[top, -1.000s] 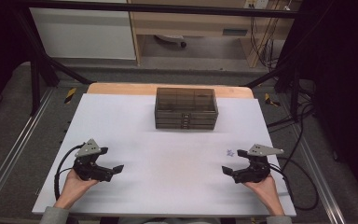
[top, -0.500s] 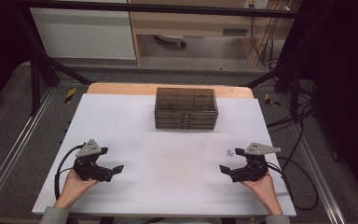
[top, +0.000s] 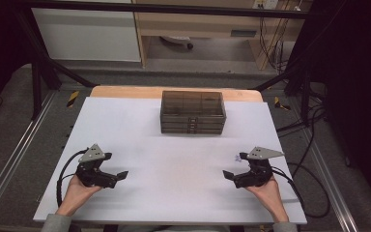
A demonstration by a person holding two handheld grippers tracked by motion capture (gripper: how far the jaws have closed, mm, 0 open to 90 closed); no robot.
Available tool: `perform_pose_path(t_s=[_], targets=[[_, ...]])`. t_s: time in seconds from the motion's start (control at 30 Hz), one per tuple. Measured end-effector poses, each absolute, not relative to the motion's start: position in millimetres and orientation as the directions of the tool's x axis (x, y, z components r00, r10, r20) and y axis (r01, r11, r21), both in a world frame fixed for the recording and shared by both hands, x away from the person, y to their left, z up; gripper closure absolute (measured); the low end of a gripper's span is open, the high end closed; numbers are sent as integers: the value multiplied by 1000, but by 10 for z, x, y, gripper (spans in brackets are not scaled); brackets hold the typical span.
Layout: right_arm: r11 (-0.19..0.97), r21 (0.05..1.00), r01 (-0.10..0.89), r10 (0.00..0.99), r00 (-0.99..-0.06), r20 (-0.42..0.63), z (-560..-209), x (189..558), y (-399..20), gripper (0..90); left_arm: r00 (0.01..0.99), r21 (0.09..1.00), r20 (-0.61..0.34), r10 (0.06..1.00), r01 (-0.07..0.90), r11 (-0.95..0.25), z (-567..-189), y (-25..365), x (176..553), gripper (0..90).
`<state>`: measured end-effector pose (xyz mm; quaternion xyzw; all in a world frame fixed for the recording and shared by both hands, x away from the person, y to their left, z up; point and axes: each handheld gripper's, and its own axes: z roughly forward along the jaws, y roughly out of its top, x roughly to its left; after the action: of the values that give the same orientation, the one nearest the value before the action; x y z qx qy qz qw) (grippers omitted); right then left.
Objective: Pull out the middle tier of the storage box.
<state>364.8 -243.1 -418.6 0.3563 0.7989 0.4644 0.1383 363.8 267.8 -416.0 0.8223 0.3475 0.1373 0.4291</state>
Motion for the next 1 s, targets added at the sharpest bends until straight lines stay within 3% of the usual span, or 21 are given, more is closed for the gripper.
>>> perform_pose_path(t_s=[1.0], targets=[[397,823,406,670,-741,43,-4127,3753,-2133,8,722,799,-76,687,457,-391,-4166,2677,3645,23]])
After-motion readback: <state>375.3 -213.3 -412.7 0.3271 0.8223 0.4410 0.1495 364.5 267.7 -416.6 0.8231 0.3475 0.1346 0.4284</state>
